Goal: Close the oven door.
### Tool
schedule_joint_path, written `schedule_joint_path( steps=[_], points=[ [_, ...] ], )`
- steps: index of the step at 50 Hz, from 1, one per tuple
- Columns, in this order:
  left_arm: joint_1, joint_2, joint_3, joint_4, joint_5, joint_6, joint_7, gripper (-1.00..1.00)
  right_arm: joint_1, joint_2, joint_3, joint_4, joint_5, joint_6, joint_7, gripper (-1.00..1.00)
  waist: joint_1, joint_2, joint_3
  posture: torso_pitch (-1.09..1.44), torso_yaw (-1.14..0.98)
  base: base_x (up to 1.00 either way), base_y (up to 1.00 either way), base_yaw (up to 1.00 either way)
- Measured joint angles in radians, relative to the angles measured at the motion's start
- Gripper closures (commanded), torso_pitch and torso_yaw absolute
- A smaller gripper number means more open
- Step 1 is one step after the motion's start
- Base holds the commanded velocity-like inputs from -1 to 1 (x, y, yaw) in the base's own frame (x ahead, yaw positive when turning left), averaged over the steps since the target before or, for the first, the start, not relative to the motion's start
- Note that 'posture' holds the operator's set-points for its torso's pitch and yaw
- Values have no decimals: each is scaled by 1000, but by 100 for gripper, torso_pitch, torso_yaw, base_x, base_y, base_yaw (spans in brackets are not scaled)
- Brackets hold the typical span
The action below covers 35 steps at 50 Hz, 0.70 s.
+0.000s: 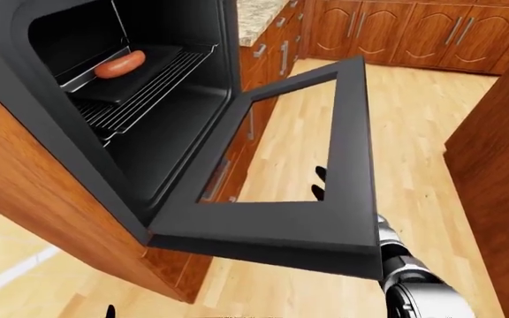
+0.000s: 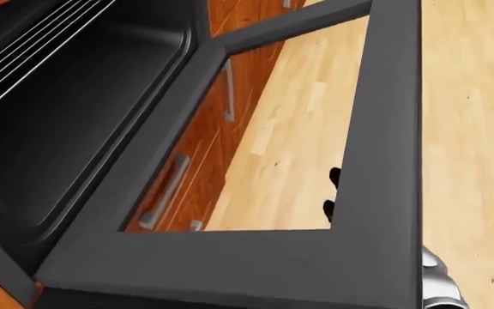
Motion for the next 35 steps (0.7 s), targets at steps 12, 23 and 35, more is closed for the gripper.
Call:
schedule_joint_path(
  steps=[12,23,35],
  points=[
    [0,0,0,-1,1,-2,0,-100,47,86,66,-485,45,283,-11,-100,1,7,1,0,0,0,0,0],
    [0,-1,1,-1,0,-4,-3,-100,-33,184,126,-706,56,494,-62,-100,-3,15,1,0,0,0,0,0],
    [-2,-2,1,-3,-1,-8,-5,-100,-348,288,152,-436,34,474,-85,-100,-18,33,10,0,0,0,0,0]
  ],
)
